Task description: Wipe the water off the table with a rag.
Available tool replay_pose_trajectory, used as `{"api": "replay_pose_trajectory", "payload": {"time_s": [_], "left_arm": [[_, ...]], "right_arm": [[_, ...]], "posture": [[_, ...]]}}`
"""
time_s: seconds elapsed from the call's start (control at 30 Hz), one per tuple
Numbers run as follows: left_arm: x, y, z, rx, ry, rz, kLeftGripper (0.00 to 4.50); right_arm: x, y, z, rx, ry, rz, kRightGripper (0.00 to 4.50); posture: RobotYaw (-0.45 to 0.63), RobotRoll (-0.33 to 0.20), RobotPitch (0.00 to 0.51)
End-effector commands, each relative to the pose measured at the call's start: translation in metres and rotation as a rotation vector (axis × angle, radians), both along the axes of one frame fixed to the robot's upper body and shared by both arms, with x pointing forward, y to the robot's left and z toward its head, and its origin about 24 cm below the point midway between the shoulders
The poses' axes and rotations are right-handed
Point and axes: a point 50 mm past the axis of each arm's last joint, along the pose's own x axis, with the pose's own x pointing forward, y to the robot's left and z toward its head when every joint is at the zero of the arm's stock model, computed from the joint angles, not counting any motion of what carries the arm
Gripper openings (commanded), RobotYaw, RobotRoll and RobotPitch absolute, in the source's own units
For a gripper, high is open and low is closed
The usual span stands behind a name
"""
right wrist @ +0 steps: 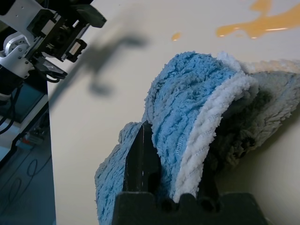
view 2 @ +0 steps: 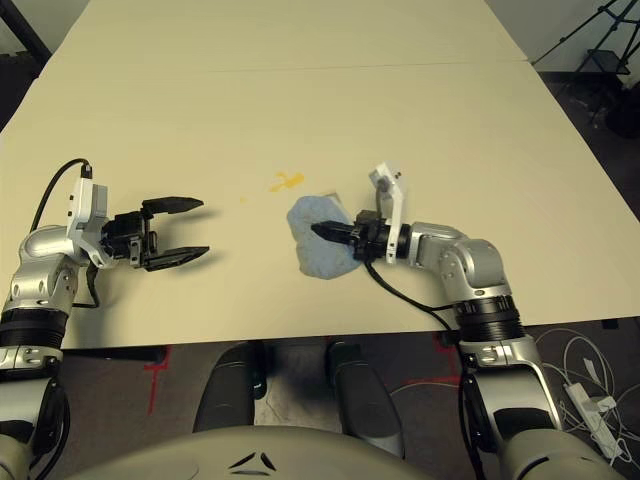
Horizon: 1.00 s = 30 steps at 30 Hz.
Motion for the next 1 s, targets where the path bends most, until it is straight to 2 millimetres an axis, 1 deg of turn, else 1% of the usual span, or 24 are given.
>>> {"api": "replay_pose_trajectory", "payload": {"time_s": [0.03, 0.1, 0.2, 0.27, 0.4, 0.5, 0.6, 0.7, 0.8, 0.87, 1.0], "left_arm": [[-0.004, -0.002, -0.002, 0.021, 0.01, -0.015, 4.5], [-0.004, -0.003, -0.002, 0.021, 0.01, -0.017, 4.5], [-0.004, -0.003, -0.002, 0.021, 0.011, -0.017, 4.5], [-0.003, -0.002, -0.002, 0.022, 0.01, -0.015, 4.5], [-0.003, -0.001, -0.002, 0.026, 0.011, -0.01, 4.5], [-0.002, 0.0, -0.002, 0.028, 0.011, -0.006, 4.5], [0.0, 0.002, -0.002, 0.034, 0.013, 0.007, 4.5], [0.002, 0.005, -0.003, 0.038, 0.011, 0.021, 4.5], [0.003, 0.006, -0.002, 0.035, 0.007, 0.033, 4.5], [0.006, 0.006, -0.002, 0.031, 0.005, 0.053, 4.5], [0.01, 0.009, -0.001, 0.045, 0.002, 0.093, 4.5]], "right_arm": [[-0.018, 0.025, -0.025, -0.035, 0.122, 0.104, 0.07], [-0.021, 0.024, -0.025, -0.04, 0.122, 0.111, 0.07], [-0.021, 0.008, -0.024, -0.061, 0.119, 0.078, 0.07], [-0.019, -0.011, -0.023, -0.085, 0.114, 0.036, 0.07], [-0.014, -0.065, -0.015, -0.148, 0.1, -0.072, 0.07], [-0.012, -0.096, -0.007, -0.179, 0.087, -0.14, 0.07], [-0.011, -0.121, 0.002, -0.199, 0.072, -0.189, 0.07], [-0.009, -0.14, 0.012, -0.206, 0.047, -0.242, 0.06], [-0.003, -0.15, 0.025, -0.179, 0.01, -0.303, 0.06], [0.005, -0.153, 0.037, -0.124, -0.041, -0.351, 0.06], [0.024, -0.146, 0.058, -0.003, -0.152, -0.421, 0.06]], "posture": [[0.17, 0.0, 0.201], [0.16, 0.0, 0.202], [0.16, 0.0, 0.204], [0.16, 0.0, 0.205], [0.15, 0.0, 0.207], [0.15, 0.0, 0.209], [0.14, 0.0, 0.21], [0.14, 0.0, 0.21], [0.14, 0.0, 0.209], [0.14, 0.0, 0.209], [0.14, 0.0, 0.21]]}}
